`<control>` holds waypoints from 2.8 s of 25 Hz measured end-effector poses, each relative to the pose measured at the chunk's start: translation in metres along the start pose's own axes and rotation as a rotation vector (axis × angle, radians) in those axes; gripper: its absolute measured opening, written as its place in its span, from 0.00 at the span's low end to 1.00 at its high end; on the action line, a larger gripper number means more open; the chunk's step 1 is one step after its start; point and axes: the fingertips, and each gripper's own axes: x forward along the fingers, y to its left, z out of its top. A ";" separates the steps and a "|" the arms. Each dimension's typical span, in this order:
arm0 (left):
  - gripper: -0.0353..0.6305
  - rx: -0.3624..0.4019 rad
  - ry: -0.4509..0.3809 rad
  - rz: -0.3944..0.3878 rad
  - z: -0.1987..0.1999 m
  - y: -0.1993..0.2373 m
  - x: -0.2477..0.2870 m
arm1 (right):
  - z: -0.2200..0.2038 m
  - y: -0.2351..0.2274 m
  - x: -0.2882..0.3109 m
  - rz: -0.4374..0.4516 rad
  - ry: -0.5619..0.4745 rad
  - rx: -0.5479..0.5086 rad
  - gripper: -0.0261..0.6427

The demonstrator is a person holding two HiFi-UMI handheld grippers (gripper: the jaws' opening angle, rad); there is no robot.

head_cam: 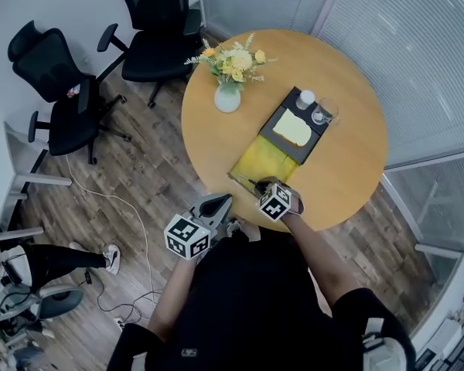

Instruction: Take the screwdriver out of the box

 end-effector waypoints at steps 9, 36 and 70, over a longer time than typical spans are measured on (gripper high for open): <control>0.06 0.026 0.006 -0.008 -0.003 -0.002 -0.007 | -0.005 0.002 -0.009 -0.030 -0.014 0.019 0.12; 0.06 0.048 0.015 -0.034 -0.017 -0.018 -0.017 | -0.023 0.027 -0.075 -0.086 -0.214 0.203 0.12; 0.06 0.065 0.041 -0.089 -0.025 -0.043 0.000 | 0.006 0.029 -0.172 0.000 -0.602 0.424 0.13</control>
